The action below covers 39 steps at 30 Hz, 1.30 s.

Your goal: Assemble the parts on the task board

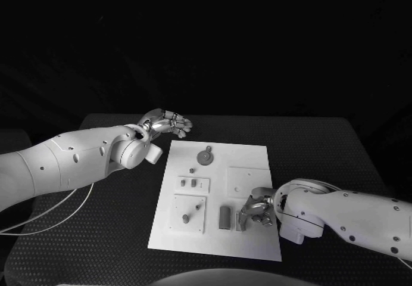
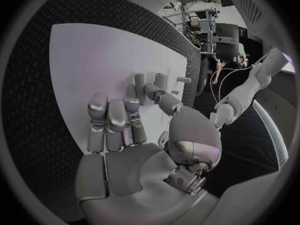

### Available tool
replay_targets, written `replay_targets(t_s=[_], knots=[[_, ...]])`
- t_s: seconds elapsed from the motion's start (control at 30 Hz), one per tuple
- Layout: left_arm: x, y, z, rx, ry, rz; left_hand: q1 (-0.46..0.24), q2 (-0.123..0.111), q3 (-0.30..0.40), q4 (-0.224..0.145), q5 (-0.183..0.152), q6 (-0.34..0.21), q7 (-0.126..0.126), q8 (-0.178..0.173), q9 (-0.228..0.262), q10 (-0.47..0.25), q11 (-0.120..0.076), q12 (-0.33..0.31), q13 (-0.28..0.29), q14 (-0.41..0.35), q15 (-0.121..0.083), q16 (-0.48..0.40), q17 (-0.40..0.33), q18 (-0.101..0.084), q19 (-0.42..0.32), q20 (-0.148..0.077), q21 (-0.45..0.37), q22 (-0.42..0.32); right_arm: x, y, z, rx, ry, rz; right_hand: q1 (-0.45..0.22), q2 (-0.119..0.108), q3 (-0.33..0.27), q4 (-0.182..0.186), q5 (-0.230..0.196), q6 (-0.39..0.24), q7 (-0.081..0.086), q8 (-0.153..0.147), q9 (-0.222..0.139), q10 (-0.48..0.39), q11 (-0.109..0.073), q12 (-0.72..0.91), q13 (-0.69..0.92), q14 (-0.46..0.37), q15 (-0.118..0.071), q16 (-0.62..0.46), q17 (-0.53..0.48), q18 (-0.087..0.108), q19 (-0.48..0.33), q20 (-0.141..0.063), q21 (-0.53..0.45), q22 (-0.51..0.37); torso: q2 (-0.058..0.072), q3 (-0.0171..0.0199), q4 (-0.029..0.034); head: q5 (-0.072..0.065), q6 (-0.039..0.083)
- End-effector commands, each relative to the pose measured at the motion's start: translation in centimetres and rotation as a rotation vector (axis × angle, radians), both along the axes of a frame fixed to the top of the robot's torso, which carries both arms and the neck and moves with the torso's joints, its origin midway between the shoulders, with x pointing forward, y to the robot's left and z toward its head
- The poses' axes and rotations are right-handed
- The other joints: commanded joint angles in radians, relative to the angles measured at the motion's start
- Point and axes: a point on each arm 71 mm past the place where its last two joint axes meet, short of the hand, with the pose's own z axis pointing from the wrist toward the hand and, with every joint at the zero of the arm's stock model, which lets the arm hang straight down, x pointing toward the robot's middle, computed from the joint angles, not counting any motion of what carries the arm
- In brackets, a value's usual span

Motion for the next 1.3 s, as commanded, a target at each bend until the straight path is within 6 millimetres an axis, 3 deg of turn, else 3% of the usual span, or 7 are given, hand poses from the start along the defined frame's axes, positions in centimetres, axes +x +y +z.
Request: replay_targets(t_s=[0.03, 0.13, 0.17, 0.67, 1.3], knots=[[-0.03, -0.25, 0.07, -0.01, 0.0, -0.016, -0.002, -0.003, -0.001, 0.006, -0.001, -0.01, 0.0, 0.003, -0.001, -0.007, -0.003, -0.001, 0.001, 0.005, 0.001, -0.003, 0.002, 0.001, 0.001, 0.005, -0.007, 0.002, -0.59, 0.55, -0.18, 0.018, 0.048, 0.028, -0.005, -0.002, -0.003, -0.001, -0.005, 0.001, 0.001, -0.003, -0.001, -0.001, -0.001, -0.004, 0.001, 0.001, -0.001, -0.004, 0.001, 0.045, 0.002, -0.001, 0.005, -0.001, 0.0, 0.0, 0.0003, 0.001, -0.005], [-0.03, -0.22, 0.07, -0.01, 0.001, -0.015, -0.001, -0.003, -0.001, 0.006, -0.001, -0.01, 0.0, 0.003, -0.001, -0.007, -0.003, -0.001, 0.001, 0.005, 0.001, -0.003, 0.002, 0.001, 0.001, 0.005, -0.007, 0.002, -0.7, 0.58, -0.19, 0.021, 0.057, 0.03, -0.006, -0.002, -0.006, -0.001, -0.01, 0.002, 0.001, -0.002, -0.001, -0.001, -0.002, -0.004, 0.001, 0.002, -0.001, -0.004, 0.002, 0.045, 0.001, -0.001, 0.005, -0.001, 0.0, -0.0004, 0.0004, 0.001, -0.006], [-0.03, -0.22, 0.07, -0.01, 0.001, -0.015, -0.001, -0.003, 0.0, 0.005, -0.001, -0.01, 0.0, 0.003, -0.001, -0.007, -0.003, -0.001, 0.001, 0.005, 0.001, -0.004, 0.002, 0.001, 0.001, 0.005, -0.007, 0.002, -0.68, 0.57, -0.19, 0.021, 0.056, 0.029, -0.013, 0.0, -0.014, 0.002, -0.031, 0.004, 0.0, -0.001, -0.001, 0.0, -0.002, -0.004, 0.002, 0.005, -0.001, -0.001, 0.007, 0.045, 0.002, -0.001, 0.005, -0.001, 0.0, -0.0006, 0.0001, 0.0, -0.006], [-0.03, -0.29, 0.06, -0.01, 0.002, -0.018, -0.001, -0.002, 0.0, 0.006, 0.0, -0.01, 0.0, 0.003, -0.001, -0.007, -0.003, -0.001, 0.001, 0.005, 0.001, -0.005, 0.003, 0.001, 0.001, 0.005, -0.008, 0.002, -0.43, 0.74, -0.13, 0.026, 0.03, 0.019, -0.021, 0.005, -0.02, 0.003, -0.063, 0.006, -0.001, -0.002, -0.005, 0.0, -0.004, -0.006, 0.003, 0.005, -0.003, -0.002, 0.012, 0.045, -0.001, -0.003, 0.004, -0.003, 0.0, 0.0003, 0.0002, 0.001, -0.006], [-0.03, -0.27, 0.03, -0.008, 0.005, -0.018, 0.0, -0.002, 0.0, 0.006, 0.0, -0.01, 0.0, 0.003, -0.002, -0.007, -0.003, -0.001, 0.001, 0.005, 0.002, -0.006, 0.005, 0.001, 0.001, 0.006, -0.009, 0.003, -0.42, 0.96, 0.09, 0.034, -0.004, 0.028, -0.019, 0.003, -0.018, 0.002, -0.075, 0.008, -0.002, -0.001, -0.007, 0.002, -0.005, -0.006, 0.004, 0.005, -0.004, -0.004, 0.012, 0.045, 0.0, -0.004, 0.004, -0.004, 0.0, 0.0003, 0.0005, 0.004, -0.006]])
